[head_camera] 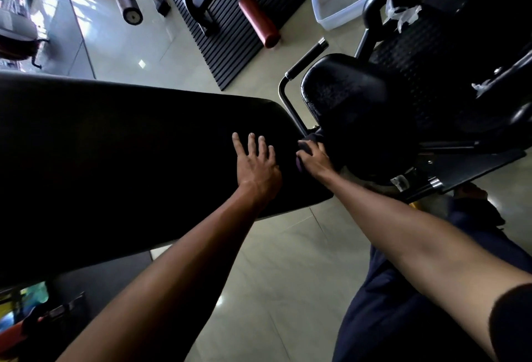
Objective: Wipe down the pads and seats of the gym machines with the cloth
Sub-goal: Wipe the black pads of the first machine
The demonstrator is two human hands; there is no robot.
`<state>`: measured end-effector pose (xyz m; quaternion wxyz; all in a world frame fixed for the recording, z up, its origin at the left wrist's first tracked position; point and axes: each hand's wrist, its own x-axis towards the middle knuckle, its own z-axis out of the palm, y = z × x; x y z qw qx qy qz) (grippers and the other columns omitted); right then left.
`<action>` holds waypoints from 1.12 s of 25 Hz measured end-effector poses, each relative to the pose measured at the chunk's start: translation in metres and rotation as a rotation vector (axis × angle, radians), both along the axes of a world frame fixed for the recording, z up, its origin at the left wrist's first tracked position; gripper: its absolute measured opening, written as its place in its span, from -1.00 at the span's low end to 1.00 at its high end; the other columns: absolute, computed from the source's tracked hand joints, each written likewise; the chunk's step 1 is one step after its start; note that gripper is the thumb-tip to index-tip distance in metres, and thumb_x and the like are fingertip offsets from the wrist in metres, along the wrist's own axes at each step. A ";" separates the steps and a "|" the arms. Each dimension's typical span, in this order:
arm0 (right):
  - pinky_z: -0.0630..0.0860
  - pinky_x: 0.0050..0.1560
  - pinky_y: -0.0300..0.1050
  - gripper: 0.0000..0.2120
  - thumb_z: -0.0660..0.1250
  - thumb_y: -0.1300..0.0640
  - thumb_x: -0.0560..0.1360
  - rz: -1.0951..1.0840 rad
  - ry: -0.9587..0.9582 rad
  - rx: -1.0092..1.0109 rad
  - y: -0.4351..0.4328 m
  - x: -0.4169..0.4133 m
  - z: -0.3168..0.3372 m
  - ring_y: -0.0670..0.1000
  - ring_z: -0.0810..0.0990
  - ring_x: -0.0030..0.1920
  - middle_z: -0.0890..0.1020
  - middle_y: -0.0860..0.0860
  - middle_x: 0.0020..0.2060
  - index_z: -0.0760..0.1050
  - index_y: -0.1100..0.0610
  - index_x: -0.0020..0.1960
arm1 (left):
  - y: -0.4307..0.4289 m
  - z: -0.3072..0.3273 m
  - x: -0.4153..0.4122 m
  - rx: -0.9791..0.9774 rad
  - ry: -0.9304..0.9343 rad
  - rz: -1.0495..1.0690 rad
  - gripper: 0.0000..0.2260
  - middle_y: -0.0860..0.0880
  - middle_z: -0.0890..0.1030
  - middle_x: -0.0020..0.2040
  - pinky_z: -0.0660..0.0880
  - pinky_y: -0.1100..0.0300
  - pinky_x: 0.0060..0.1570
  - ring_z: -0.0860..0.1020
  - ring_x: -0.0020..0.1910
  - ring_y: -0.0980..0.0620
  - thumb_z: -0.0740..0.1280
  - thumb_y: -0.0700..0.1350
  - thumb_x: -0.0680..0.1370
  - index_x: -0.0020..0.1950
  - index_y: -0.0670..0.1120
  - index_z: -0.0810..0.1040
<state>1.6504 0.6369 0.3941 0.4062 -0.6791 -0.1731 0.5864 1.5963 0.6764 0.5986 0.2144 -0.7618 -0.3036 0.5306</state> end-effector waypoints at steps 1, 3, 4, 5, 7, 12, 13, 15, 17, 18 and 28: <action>0.37 0.39 0.05 -0.60 0.29 -0.12 0.52 0.002 -0.021 0.082 -0.001 -0.004 0.016 0.13 0.46 0.37 0.36 0.01 0.44 0.48 -0.18 0.36 | -0.004 -0.001 -0.001 -0.002 -0.004 -0.001 -0.46 -0.19 -0.10 0.64 -0.28 -0.47 0.41 -0.19 0.60 -0.28 -0.16 0.09 0.70 0.65 -0.08 -0.07; 0.40 0.31 0.00 -0.60 0.28 -0.13 0.51 0.029 -0.043 0.265 -0.023 -0.017 0.047 0.00 0.46 0.35 0.37 -0.07 0.42 0.48 -0.23 0.35 | -0.009 -0.002 -0.003 0.003 -0.008 -0.010 -0.45 -0.21 -0.11 0.64 -0.26 -0.48 0.41 -0.19 0.60 -0.29 -0.16 0.11 0.70 0.65 -0.10 -0.08; 0.41 0.27 -0.03 -0.61 0.27 -0.12 0.53 0.033 -0.041 0.328 -0.040 -0.022 0.055 -0.05 0.45 0.36 0.36 -0.10 0.42 0.47 -0.24 0.36 | -0.010 -0.002 -0.003 0.002 -0.008 -0.017 -0.43 -0.22 -0.11 0.64 -0.26 -0.49 0.40 -0.19 0.60 -0.30 -0.15 0.14 0.69 0.64 -0.10 -0.08; 0.42 0.25 -0.05 -0.61 0.27 -0.12 0.55 0.041 -0.041 0.375 -0.057 -0.026 0.058 -0.06 0.43 0.38 0.35 -0.12 0.42 0.45 -0.25 0.37 | -0.011 -0.003 -0.004 0.002 -0.008 -0.021 -0.41 -0.23 -0.11 0.63 -0.26 -0.49 0.40 -0.19 0.59 -0.31 -0.14 0.17 0.68 0.64 -0.11 -0.08; 0.41 0.28 -0.08 -0.59 0.25 -0.18 0.53 0.044 -0.098 0.385 -0.079 -0.029 0.045 -0.05 0.40 0.41 0.33 -0.09 0.44 0.44 -0.24 0.37 | -0.011 -0.004 -0.005 0.007 -0.006 -0.034 -0.40 -0.24 -0.11 0.63 -0.25 -0.50 0.39 -0.18 0.59 -0.32 -0.14 0.17 0.68 0.64 -0.11 -0.07; 0.39 0.33 0.05 -0.47 0.25 -0.21 0.53 0.037 0.015 -0.084 -0.049 -0.004 -0.016 0.18 0.44 0.37 0.35 0.08 0.43 0.37 -0.10 0.47 | -0.008 -0.010 -0.006 0.028 -0.018 -0.053 -0.43 -0.24 -0.08 0.63 -0.29 -0.55 0.35 -0.17 0.59 -0.34 -0.18 0.12 0.68 0.65 -0.10 -0.04; 0.39 0.35 0.08 -0.45 0.26 -0.19 0.55 0.051 0.030 -0.145 -0.043 0.000 -0.020 0.20 0.43 0.38 0.33 0.08 0.45 0.34 -0.09 0.50 | -0.007 -0.011 -0.006 0.033 -0.019 -0.056 -0.44 -0.24 -0.08 0.63 -0.30 -0.55 0.34 -0.17 0.59 -0.34 -0.18 0.12 0.68 0.65 -0.10 -0.04; 0.39 0.34 0.06 -0.47 0.27 -0.15 0.58 0.001 0.030 -0.142 -0.040 -0.003 -0.008 0.20 0.42 0.38 0.33 0.09 0.46 0.34 -0.04 0.50 | -0.008 -0.013 -0.005 0.030 -0.024 -0.050 -0.43 -0.24 -0.08 0.63 -0.30 -0.56 0.34 -0.17 0.59 -0.34 -0.17 0.13 0.68 0.65 -0.08 -0.03; 0.39 0.33 0.02 -0.52 0.29 -0.12 0.58 -0.086 0.020 -0.049 -0.054 -0.023 0.016 0.15 0.43 0.36 0.34 0.08 0.43 0.40 0.00 0.45 | -0.008 -0.016 -0.006 0.040 -0.027 -0.044 -0.41 -0.24 -0.08 0.63 -0.29 -0.57 0.33 -0.17 0.58 -0.36 -0.16 0.17 0.67 0.65 -0.08 -0.02; 0.37 0.34 0.02 -0.52 0.30 -0.13 0.56 -0.121 0.017 -0.030 -0.064 -0.035 0.027 0.11 0.42 0.36 0.35 0.07 0.41 0.42 0.00 0.43 | -0.008 -0.017 -0.005 0.042 -0.023 -0.047 -0.39 -0.25 -0.08 0.63 -0.29 -0.58 0.32 -0.18 0.58 -0.37 -0.15 0.20 0.67 0.64 -0.09 -0.02; 0.54 -0.33 -0.13 -0.66 0.38 -0.05 0.45 -0.438 0.326 -0.418 -0.047 -0.017 -0.009 0.08 0.64 -0.26 0.68 0.09 -0.07 0.56 -0.03 0.20 | -0.012 -0.021 0.000 0.023 -0.086 -0.024 -0.44 -0.23 -0.02 0.63 -0.28 -0.60 0.31 -0.16 0.57 -0.41 -0.11 0.11 0.67 0.64 -0.10 0.06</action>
